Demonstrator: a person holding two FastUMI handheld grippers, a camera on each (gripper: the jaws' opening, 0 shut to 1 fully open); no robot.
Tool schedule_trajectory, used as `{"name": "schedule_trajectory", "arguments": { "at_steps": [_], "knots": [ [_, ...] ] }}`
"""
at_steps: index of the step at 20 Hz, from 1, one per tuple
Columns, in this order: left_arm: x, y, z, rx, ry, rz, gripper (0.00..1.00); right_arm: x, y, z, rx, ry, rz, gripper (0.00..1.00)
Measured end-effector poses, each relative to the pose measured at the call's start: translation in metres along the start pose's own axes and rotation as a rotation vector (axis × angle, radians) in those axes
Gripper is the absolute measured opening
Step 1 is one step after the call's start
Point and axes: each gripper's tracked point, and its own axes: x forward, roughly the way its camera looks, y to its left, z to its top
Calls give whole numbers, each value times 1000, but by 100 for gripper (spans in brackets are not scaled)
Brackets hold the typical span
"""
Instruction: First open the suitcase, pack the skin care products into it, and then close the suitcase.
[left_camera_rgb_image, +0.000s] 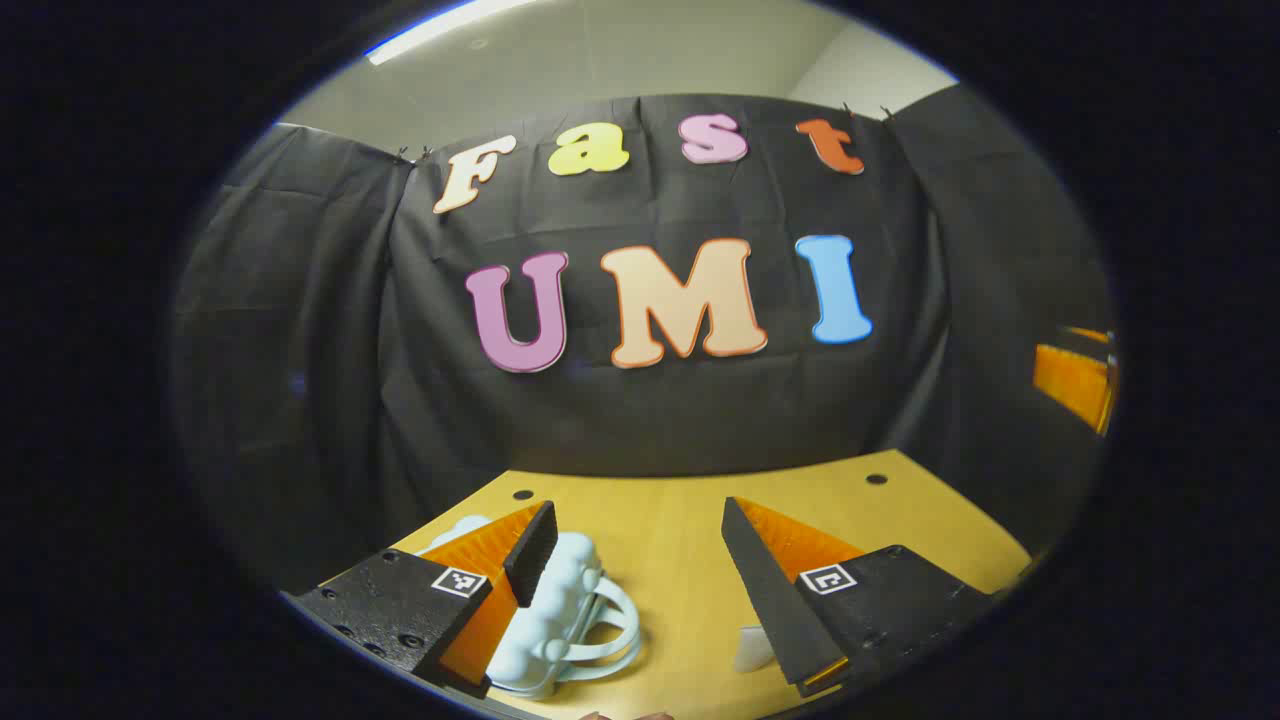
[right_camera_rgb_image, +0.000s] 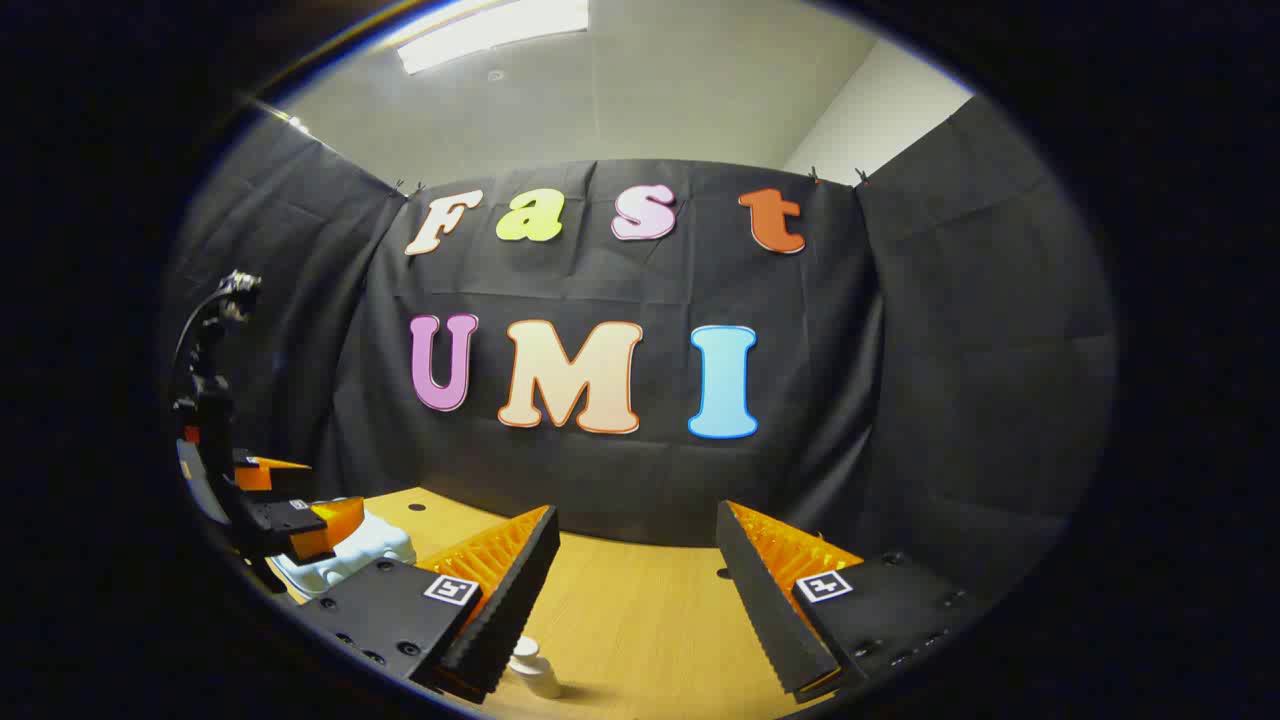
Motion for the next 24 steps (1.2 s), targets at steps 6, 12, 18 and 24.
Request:
{"name": "schedule_trajectory", "arguments": {
  "at_steps": [6, 12, 18, 24],
  "knots": [
    [30, 13, -83, 18, 214, -41, 96, 14, 14, -3, -42, 10, -55, 99],
    [58, 5, -132, 51, 355, -76, 90, 25, 25, -20, -64, 65, -84, 99],
    [70, -4, -176, 78, 481, -112, 87, 30, 20, -23, -90, 90, -130, 99],
    [75, -14, -199, 66, 565, -147, 73, 31, 19, -21, -118, 87, -143, 99]
  ]
}}
